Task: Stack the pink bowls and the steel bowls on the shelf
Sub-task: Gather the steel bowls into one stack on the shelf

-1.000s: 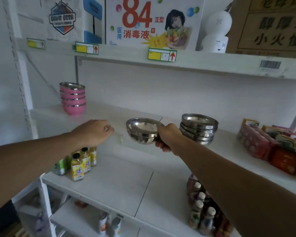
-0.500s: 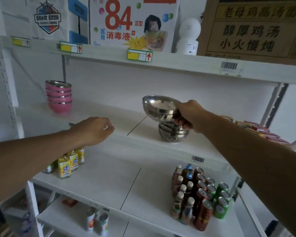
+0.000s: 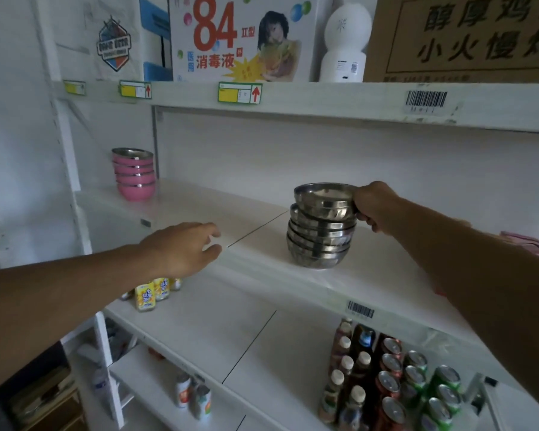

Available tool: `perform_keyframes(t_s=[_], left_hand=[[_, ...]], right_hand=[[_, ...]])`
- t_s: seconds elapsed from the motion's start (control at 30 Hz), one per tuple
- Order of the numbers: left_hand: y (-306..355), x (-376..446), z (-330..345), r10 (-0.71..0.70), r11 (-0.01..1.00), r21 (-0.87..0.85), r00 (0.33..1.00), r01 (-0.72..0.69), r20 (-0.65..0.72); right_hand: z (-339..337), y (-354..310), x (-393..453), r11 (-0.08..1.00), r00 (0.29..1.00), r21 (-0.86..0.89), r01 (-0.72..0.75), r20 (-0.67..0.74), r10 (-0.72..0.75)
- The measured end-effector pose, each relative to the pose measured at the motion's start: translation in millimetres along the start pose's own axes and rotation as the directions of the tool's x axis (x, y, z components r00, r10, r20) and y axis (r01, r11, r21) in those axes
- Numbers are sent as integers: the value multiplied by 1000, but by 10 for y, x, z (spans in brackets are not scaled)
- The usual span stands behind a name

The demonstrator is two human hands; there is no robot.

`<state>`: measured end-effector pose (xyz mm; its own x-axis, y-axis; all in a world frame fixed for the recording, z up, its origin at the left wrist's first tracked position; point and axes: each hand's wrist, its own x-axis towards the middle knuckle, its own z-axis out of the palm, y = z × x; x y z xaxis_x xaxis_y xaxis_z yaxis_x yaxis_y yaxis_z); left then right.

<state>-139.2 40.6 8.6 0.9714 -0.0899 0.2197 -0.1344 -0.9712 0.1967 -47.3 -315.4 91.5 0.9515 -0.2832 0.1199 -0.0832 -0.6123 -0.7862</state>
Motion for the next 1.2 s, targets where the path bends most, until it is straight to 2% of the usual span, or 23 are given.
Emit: perform_keyframes(t_s=[0.3,0.5,0.6,0.73,0.83,0.9,1.0,1.2], left_hand=[[127,193,-184,-52,995,90,999,52,-3],[111,227,-124,-26,992,128,999,21,41],[64,278,-91,-6,993,115,998,-1,63],[64,393,-2,63,994,89,995,-70,76],[166,479,82,116,991,60,992,-119,53],[264,523,136,165,985,37,985,-166,48],[408,547,219,221,975,14,974,-223,56],[437,484,417,244,968,25,963,-248,117]], right_hand=[[230,222,124,993,999,-115,16,-42,-21],[251,335,68,995,999,-103,-10,-51,4],[187,437,-48,984,997,-176,37,-62,-49],[169,626,-379,943,979,-265,199,8,-204],[163,797,-576,901,956,-341,268,-22,-292],[161,917,-678,850,960,-463,250,2,-281],[177,1047,-850,811,974,-545,214,55,-220],[351,1063,-1186,711,952,-633,306,199,-233]])
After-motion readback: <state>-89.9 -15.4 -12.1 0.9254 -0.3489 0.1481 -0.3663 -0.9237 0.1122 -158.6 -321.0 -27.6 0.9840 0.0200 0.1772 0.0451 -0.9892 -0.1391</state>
